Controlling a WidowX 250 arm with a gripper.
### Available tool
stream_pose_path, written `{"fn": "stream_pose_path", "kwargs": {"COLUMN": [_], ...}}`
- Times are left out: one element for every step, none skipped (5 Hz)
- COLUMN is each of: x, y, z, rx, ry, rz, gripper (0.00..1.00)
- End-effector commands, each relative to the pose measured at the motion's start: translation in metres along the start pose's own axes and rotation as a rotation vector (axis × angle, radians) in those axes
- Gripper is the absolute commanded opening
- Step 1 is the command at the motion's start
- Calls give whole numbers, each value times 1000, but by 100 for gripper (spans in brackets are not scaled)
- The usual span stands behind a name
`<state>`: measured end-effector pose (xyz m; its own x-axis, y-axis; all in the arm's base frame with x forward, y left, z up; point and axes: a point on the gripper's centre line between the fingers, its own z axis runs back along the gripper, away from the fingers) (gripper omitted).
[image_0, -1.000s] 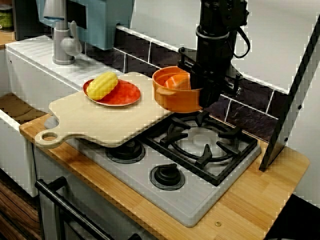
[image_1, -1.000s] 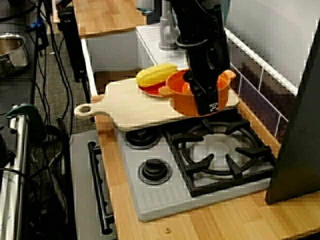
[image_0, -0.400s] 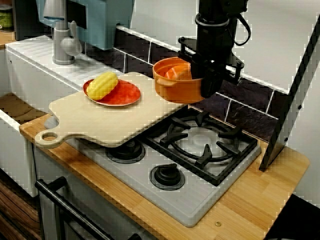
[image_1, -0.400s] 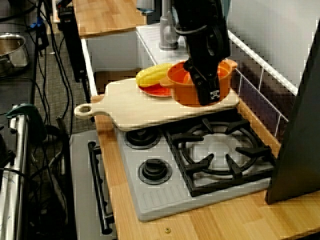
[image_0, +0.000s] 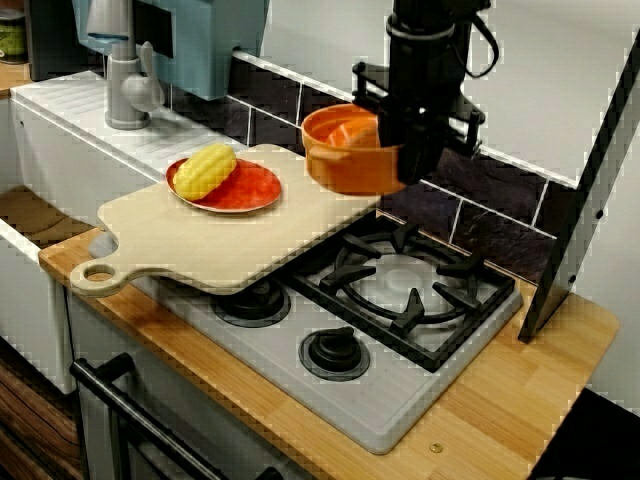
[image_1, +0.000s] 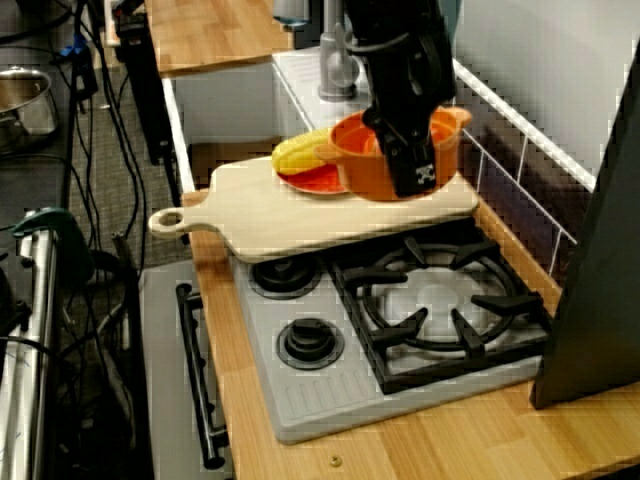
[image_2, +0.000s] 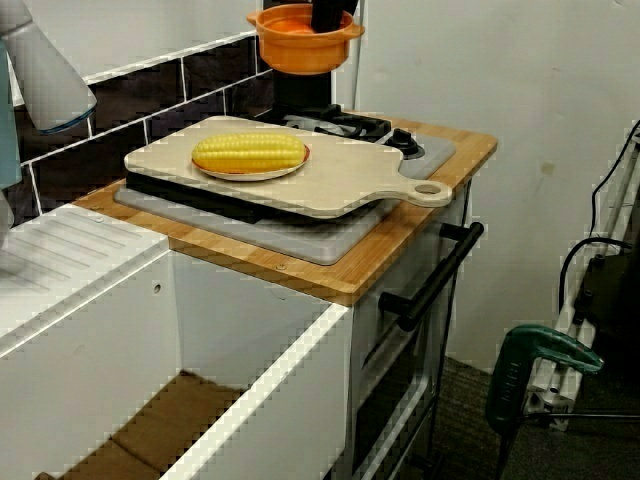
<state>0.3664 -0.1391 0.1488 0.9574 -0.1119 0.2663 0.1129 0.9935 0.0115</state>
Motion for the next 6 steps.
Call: {"fn": "stream_pose_path", "kwargs": {"x": [3,2,2,1,2,2], "y": [4,4,5,7,8,9], "z": [38,40,45,49,52,55], "rx": [-28,-28,-32,-33,-36,-38], "ry": [-95,-98,-106,-111,-115,-119], "rz": [2,3,5,8,10,10], "gripper": [0,0,0,0,0,0]}}
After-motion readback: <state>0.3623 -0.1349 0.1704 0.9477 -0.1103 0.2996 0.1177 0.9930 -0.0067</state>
